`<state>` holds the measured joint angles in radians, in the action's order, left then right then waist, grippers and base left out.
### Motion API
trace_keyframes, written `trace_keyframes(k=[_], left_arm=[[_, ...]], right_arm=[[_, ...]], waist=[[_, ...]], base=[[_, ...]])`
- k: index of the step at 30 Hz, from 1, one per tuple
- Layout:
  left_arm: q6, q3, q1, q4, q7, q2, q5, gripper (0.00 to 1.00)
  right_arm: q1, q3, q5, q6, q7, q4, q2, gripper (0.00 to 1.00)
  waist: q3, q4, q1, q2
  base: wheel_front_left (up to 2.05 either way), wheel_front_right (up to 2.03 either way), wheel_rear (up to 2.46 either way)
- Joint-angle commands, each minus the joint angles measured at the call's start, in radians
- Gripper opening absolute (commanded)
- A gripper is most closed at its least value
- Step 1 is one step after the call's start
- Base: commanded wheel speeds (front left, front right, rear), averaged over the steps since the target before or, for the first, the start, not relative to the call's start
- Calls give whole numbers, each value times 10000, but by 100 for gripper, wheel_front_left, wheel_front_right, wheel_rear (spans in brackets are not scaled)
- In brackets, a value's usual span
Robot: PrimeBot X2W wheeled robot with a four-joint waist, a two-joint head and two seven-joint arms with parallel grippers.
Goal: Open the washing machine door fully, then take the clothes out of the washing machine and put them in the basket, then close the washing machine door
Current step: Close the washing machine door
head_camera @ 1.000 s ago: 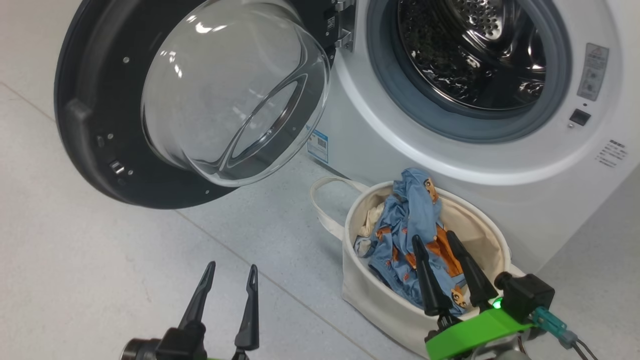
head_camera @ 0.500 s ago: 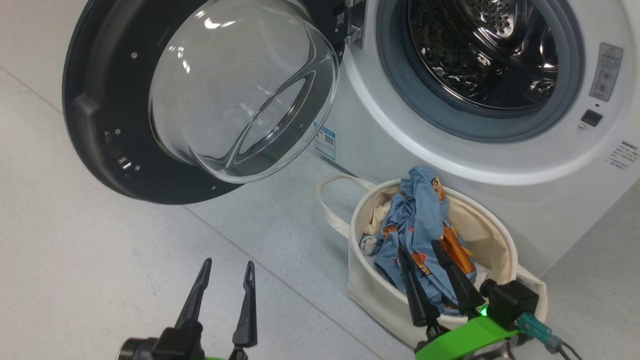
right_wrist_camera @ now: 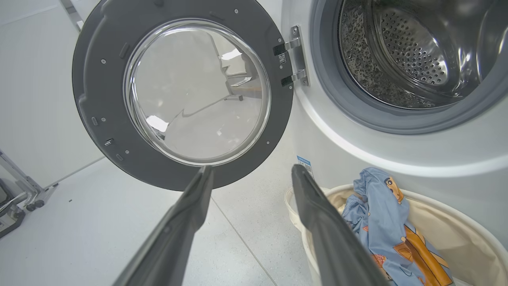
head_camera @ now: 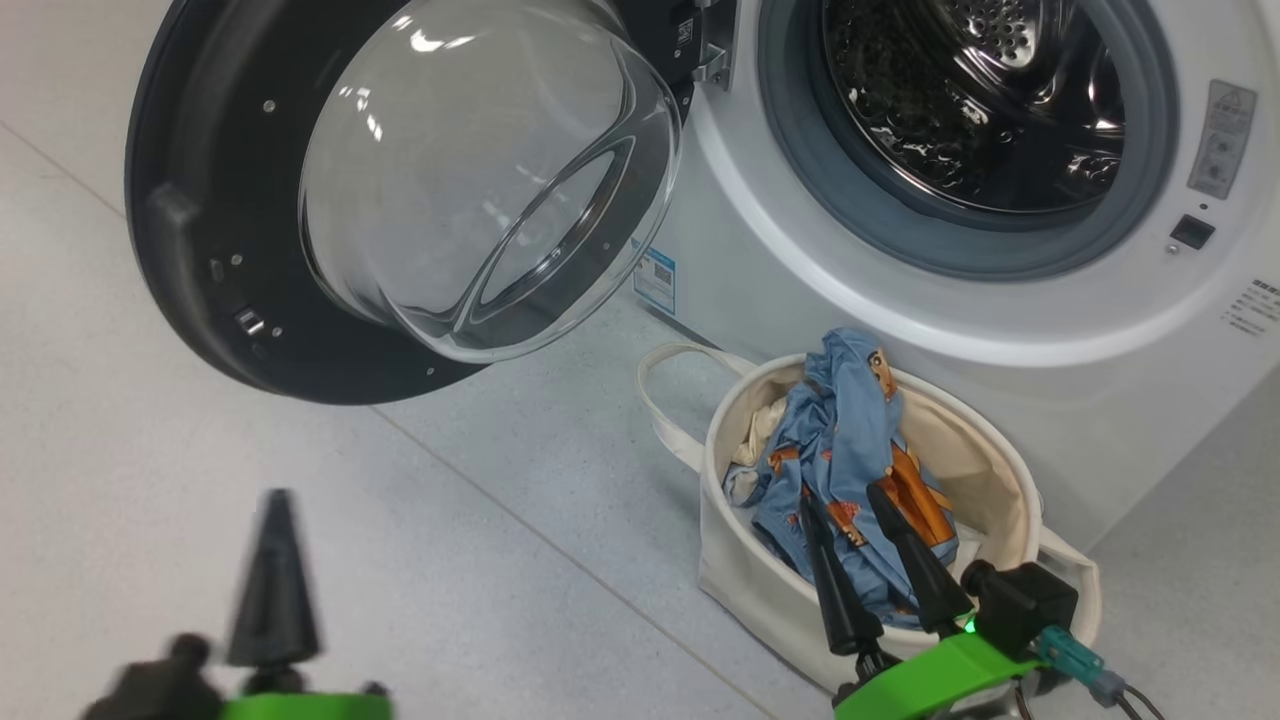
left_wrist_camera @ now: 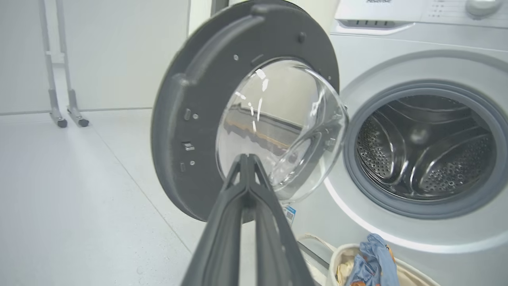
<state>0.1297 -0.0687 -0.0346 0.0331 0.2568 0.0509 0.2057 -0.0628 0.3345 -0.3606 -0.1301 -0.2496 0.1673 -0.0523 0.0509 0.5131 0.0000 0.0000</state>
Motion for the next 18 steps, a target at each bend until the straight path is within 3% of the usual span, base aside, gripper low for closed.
trace_keyframes(k=[1,5,6,7,10,14,18], left_arm=[[-56,502,127,433,49,-5,119,0],[-883,2202,143,1286,49,-5,835,0],[-1028,2794,184,1493,49,-6,1064,0],[-1416,3979,292,1711,49,7,1465,0],[-2060,5534,581,1484,49,416,2084,0],[-2471,6948,1180,411,49,1565,3430,0],[-2584,7197,1641,-874,-256,3328,4546,0]], right_arm=[[-302,153,106,-6,-122,-286,20,100],[-264,77,135,-6,-122,-279,20,100],[-255,58,148,-6,-122,-282,20,100],[-230,32,166,-6,-122,-301,20,100],[-254,57,213,-6,-122,-309,20,100],[-368,42,387,-6,-122,-312,20,100],[-407,-30,486,-6,-122,-310,20,100]], waist=[[12,4,0,0],[72,18,0,0],[81,16,0,0],[93,-7,0,0],[160,-140,0,0],[334,-411,0,0],[454,-691,0,0]], base=[[0,0,0],[0,0,0],[0,0,0],[0,0,0],[0,0,0],[0,0,0],[0,0,0]])
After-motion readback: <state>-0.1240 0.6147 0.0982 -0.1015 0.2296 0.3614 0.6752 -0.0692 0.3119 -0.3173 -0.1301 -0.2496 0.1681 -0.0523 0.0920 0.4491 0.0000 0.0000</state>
